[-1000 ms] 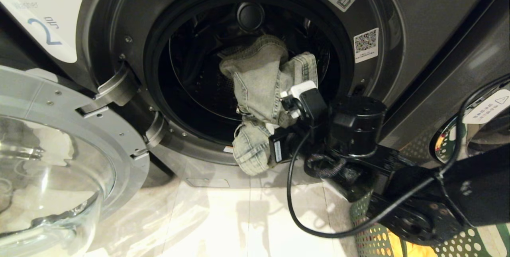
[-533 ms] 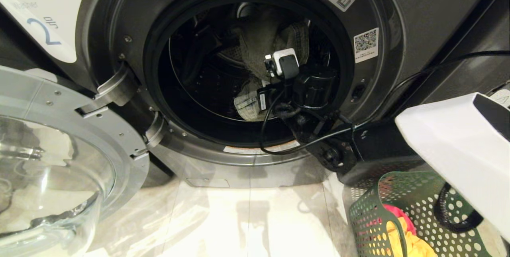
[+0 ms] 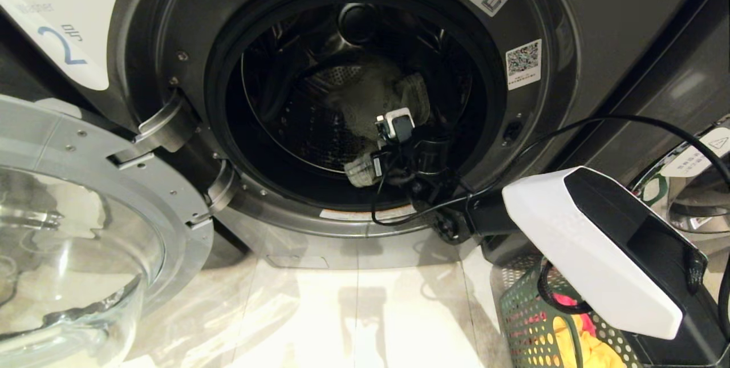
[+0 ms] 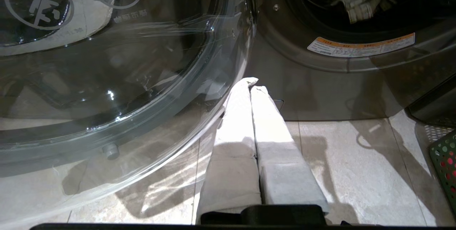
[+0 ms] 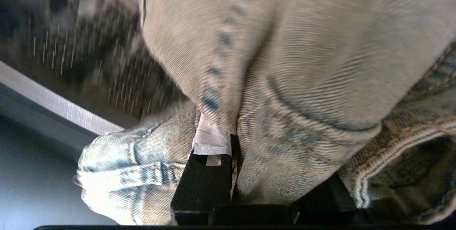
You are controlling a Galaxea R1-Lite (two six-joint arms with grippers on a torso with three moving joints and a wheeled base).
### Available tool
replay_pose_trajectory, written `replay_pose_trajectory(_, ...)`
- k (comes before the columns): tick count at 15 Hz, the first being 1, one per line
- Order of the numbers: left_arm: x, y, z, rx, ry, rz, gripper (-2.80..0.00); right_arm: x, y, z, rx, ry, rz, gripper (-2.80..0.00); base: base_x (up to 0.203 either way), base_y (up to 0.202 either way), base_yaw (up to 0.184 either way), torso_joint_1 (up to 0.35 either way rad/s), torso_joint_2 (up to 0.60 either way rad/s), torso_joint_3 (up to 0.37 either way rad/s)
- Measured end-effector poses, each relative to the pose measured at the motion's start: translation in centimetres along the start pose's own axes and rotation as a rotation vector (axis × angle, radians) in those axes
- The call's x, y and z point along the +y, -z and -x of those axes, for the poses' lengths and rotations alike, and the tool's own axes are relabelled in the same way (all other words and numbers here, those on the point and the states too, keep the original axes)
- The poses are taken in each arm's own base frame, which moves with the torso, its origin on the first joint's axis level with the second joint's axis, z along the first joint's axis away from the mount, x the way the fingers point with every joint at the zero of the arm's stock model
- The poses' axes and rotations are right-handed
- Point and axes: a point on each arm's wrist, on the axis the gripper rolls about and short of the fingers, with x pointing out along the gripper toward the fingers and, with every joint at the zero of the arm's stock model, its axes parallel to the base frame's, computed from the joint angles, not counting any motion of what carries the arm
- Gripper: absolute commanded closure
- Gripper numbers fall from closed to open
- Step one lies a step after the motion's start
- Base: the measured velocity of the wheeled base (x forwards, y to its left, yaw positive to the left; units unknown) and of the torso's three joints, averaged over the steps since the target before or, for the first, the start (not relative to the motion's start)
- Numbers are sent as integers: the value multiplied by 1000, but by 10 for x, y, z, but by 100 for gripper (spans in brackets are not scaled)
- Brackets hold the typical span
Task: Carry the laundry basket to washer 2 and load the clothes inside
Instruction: Place the clothes into the washing machine
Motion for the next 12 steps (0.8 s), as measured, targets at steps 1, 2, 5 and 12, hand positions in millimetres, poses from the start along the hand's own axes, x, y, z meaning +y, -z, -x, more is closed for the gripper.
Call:
replay_pose_trajectory(1,0,0,0,0,0,0,0,0,5,1,28,-8,6,0,0,0,0,0,0,0)
replay_pose_trajectory(2,0,0,0,0,0,0,0,-1,7,1,36,-8,8,-280,0,0,0,0,0,0)
replay_pose_trajectory(5,0,0,0,0,0,0,0,-1,8,1,43,-7,4,-280,0,0,0,0,0,0)
replay_pose_trajectory(12,0,0,0,0,0,0,0,-10,-32,-8,-74,28,-94,-280,0,0,0,0,0,0)
